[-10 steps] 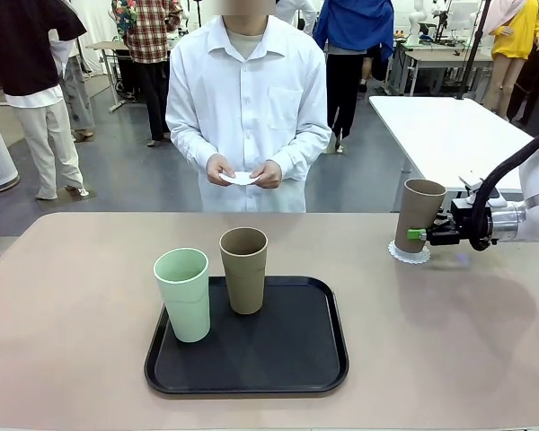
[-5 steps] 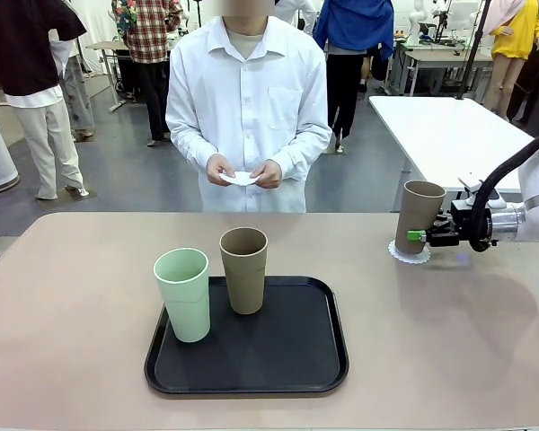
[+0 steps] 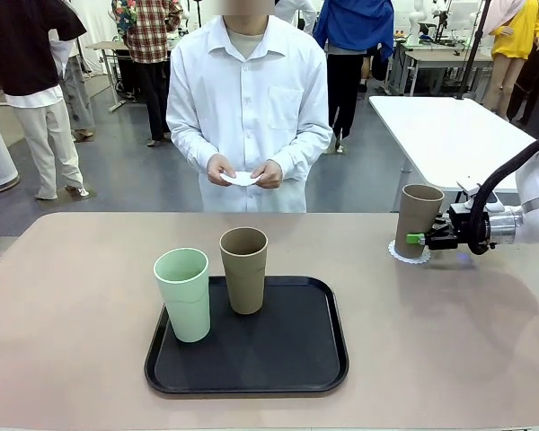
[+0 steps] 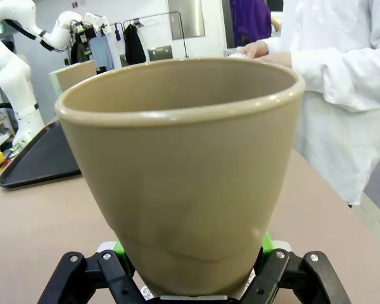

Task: Place coasters on the table and set cups on them.
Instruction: Pick up one Reusable plastic cup and place it on a coaster set by the human, then take one Reusable plastic cup from the Flat Tray and place it on a coaster set by the human.

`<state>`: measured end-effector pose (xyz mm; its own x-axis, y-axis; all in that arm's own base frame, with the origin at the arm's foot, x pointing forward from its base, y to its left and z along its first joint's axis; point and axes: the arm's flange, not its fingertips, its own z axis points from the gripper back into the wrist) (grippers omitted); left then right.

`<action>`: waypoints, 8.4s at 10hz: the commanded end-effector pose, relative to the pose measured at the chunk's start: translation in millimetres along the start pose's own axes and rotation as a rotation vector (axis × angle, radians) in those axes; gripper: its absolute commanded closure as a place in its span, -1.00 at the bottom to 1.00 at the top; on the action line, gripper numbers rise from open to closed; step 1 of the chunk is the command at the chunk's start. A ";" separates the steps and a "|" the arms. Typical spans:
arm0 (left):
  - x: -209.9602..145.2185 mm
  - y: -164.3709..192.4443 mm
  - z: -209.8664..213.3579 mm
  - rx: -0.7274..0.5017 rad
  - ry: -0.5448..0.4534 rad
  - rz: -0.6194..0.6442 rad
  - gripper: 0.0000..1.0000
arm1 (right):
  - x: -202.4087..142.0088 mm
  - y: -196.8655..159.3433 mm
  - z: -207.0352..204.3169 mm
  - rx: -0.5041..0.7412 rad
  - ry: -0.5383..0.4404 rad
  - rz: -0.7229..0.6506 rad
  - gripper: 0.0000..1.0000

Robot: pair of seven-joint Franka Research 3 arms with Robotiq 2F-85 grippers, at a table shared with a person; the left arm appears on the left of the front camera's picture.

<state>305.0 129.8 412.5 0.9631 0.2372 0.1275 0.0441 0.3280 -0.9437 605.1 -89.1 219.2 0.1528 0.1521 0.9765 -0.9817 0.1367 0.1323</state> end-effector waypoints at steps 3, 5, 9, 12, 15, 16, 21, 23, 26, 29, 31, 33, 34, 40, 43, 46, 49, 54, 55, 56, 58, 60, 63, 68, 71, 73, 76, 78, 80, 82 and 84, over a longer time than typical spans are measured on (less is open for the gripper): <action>-0.4 0.1 1.0 -0.009 -0.001 -0.008 -1.00 | -5.6 -10.0 -2.1 0.002 0.031 0.001 -1.00; -0.4 0.1 1.0 -0.009 -0.001 -0.008 -1.00 | -5.4 -9.0 -1.3 0.001 0.047 0.000 -1.00; -0.4 0.1 1.0 -0.009 -0.001 -0.008 -1.00 | -5.9 -8.2 -2.3 0.011 0.074 -0.013 -1.00; -0.4 0.1 1.0 -0.009 -0.001 -0.008 -1.00 | -4.5 -6.9 1.1 0.022 0.105 -0.007 -1.00; -0.4 0.1 1.0 -0.009 -0.001 -0.008 -1.00 | -2.8 -6.0 6.2 0.011 0.150 -0.006 -1.00; -0.4 0.1 1.0 -0.009 -0.001 -0.008 -1.00 | -2.1 -5.7 8.7 0.004 0.166 -0.005 -1.00; -0.4 0.1 1.0 -0.009 -0.001 -0.008 -1.00 | 8.0 -2.4 35.2 -0.013 0.202 -0.020 -1.00; -0.4 0.1 1.0 -0.009 -0.001 -0.008 -1.00 | 16.6 4.2 51.2 -0.022 0.241 -0.030 -1.00; -0.4 0.1 1.0 -0.009 -0.001 -0.008 -1.00 | 35.9 20.6 80.5 -0.103 0.389 -0.139 -1.00; -0.4 0.1 1.0 -0.009 -0.001 -0.008 -1.00 | 114.4 63.8 100.4 -0.493 0.622 -0.345 -1.00; -0.4 0.1 1.0 -0.009 -0.001 -0.008 -1.00 | 178.7 102.8 96.2 -0.722 0.649 -0.505 -1.00; -0.4 0.1 1.0 -0.009 -0.001 -0.008 -1.00 | 219.3 136.8 77.9 -0.790 0.715 -0.568 -1.00; -0.4 0.1 1.0 -0.009 -0.001 -0.008 -1.00 | 233.4 149.6 66.0 -0.821 0.760 -0.576 -1.00; -0.4 0.1 1.0 -0.009 -0.001 -0.008 -1.00 | 287.8 228.5 5.9 -1.018 0.937 -0.581 -1.00; -0.4 0.1 1.0 -0.009 -0.001 -0.008 -1.00 | 291.5 215.2 13.4 -1.009 0.919 -0.570 -1.00; -0.4 0.1 1.0 -0.009 -0.001 -0.008 -1.00 | 291.5 215.2 13.4 -1.009 0.919 -0.570 -1.00; -0.4 0.1 1.0 -0.009 -0.001 -0.008 -1.00 | 291.5 215.2 13.4 -1.009 0.919 -0.570 -1.00; -0.4 0.1 1.0 -0.009 -0.001 -0.008 -1.00 | 291.5 215.2 13.4 -1.009 0.919 -0.570 -1.00; -0.4 0.1 1.0 -0.009 -0.001 -0.008 -1.00 | 290.3 218.6 13.9 -0.993 0.911 -0.581 -1.00; -0.4 0.1 1.0 -0.009 -0.001 -0.008 -1.00 | 276.0 237.5 45.7 -0.935 0.845 -0.670 -1.00; -0.4 0.1 1.0 -0.009 -0.001 -0.008 -1.00 | 247.5 245.8 99.8 -0.791 0.688 -0.808 -1.00; -0.4 0.1 1.0 -0.009 -0.001 -0.008 -1.00 | 216.7 238.3 148.5 -0.515 0.449 -0.979 -1.00; -0.4 0.1 1.0 -0.009 -0.001 -0.008 -1.00 | 165.1 237.4 189.2 -0.315 0.167 -1.092 -1.00; -0.4 0.1 1.0 -0.009 -0.001 -0.008 -1.00 | 108.3 240.9 199.6 -0.282 -0.027 -1.177 -1.00; -0.4 0.1 1.0 -0.009 -0.001 -0.008 -1.00 | 105.3 238.9 200.0 -0.303 -0.064 -1.166 -1.00; -0.4 0.1 1.0 -0.009 -0.001 -0.008 -1.00 | 106.7 238.9 200.3 -0.270 -0.007 -1.164 -1.00; -0.4 0.1 1.0 -0.009 -0.001 -0.008 -1.00 | 106.6 237.3 202.0 -0.282 -0.034 -1.189 -1.00; -0.4 0.1 1.0 -0.009 -0.001 -0.008 -1.00 | 106.6 237.3 202.0 -0.282 -0.034 -1.189 -1.00; -0.4 0.1 1.0 -0.009 -0.001 -0.008 -1.00 | 106.6 237.3 202.0 -0.282 -0.034 -1.189 -1.00; -0.4 0.1 1.0 -0.009 -0.001 -0.008 -1.00 | 106.6 237.3 202.0 -0.282 -0.034 -1.189 -1.00; -0.4 0.1 1.0 -0.009 -0.001 -0.008 -1.00 | 106.6 237.3 202.0 -0.282 -0.034 -1.189 -1.00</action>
<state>305.2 129.7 412.0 0.9635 0.2366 0.1254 0.0421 0.3288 -0.9434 364.0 -238.8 389.8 0.9350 -0.2264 0.2730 -0.1726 0.3819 0.9079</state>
